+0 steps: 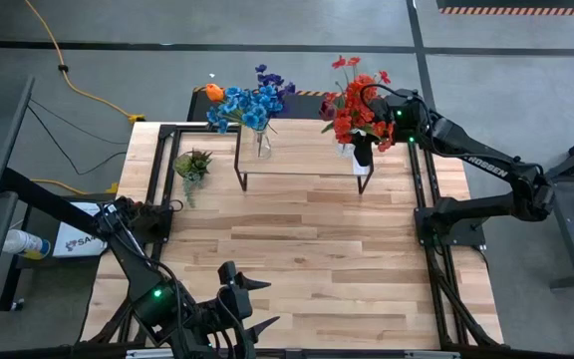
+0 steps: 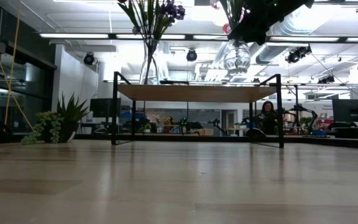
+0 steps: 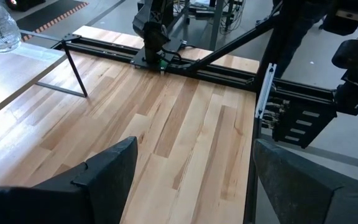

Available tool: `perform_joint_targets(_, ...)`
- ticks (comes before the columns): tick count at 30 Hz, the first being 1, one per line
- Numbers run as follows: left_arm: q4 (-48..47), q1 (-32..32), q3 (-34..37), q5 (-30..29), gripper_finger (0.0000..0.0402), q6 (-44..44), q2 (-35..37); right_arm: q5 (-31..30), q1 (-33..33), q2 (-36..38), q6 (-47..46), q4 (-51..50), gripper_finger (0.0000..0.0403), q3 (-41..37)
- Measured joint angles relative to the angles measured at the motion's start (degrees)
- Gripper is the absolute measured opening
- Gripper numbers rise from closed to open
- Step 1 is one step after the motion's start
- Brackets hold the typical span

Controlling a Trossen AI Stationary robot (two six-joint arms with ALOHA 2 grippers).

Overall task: Pick and place flowers into a vace then onto a shelf
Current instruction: Put the right flowers transparent vase on the shelf

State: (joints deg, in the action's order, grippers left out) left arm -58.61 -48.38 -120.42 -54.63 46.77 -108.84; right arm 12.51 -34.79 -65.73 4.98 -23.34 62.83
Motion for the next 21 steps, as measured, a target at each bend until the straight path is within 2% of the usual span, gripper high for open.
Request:
perform_joint_targets(15, 0.0, 0.0, 0.0, 0.0, 0.0353, 0.0, 0.0, -0.1, 0.0, -0.1, 0.6, -2.6, 0.0155, 0.0)
perform_joint_targets(21, 0.0, 0.0, 0.0, 0.0, 0.0353, 0.0, 0.0, 0.0, 0.0, -2.8, 0.1, -2.5, 0.0155, 0.0)
